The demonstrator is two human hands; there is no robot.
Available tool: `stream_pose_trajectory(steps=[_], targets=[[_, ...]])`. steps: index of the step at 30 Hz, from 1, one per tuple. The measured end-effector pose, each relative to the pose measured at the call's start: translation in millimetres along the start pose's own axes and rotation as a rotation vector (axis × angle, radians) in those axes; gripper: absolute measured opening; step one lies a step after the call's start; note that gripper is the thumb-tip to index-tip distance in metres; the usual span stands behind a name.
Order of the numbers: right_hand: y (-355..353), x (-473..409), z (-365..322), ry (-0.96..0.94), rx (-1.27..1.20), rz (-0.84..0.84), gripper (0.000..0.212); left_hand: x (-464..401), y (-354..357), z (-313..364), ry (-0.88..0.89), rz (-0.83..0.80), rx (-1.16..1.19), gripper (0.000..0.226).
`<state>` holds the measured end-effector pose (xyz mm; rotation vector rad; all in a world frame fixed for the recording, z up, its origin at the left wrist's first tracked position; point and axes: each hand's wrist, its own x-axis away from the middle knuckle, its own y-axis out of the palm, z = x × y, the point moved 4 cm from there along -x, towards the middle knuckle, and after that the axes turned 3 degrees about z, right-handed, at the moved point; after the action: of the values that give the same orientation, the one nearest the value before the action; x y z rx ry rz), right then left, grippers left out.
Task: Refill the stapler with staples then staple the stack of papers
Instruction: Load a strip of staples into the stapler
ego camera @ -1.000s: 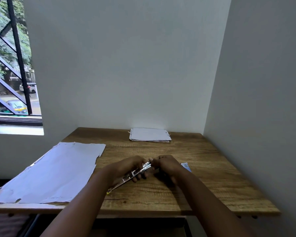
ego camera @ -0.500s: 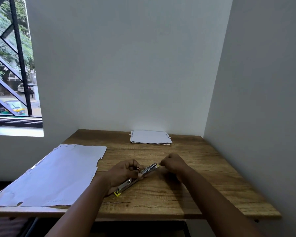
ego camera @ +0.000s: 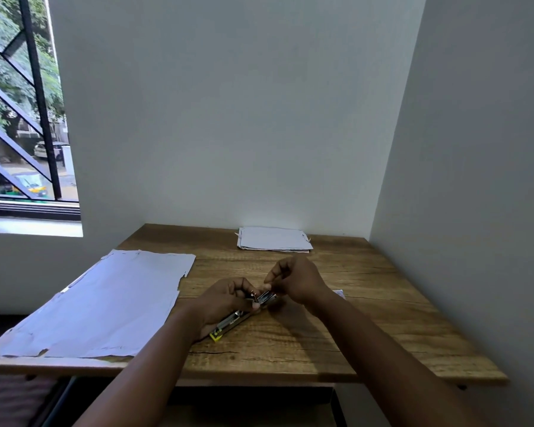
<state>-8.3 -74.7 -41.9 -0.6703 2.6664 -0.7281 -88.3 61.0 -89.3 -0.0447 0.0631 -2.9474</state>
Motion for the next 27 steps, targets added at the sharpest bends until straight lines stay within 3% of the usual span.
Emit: stream_pose_trajectory(steps=[5, 14, 27], targets=[[-1, 1, 0, -0.010, 0.172, -0.069, 0.014, -2, -1, -1, 0.008, -0.007, 0.016, 0.022], [1, -1, -6, -0.071, 0.334, 0.069, 0.011, -7, -3, -5, -0.006, -0.028, 0.027, 0.020], [6, 2, -7, -0.166, 0.468, 0.041, 0.010, -12, -4, -9, 0.006, -0.035, 0.063, 0.022]])
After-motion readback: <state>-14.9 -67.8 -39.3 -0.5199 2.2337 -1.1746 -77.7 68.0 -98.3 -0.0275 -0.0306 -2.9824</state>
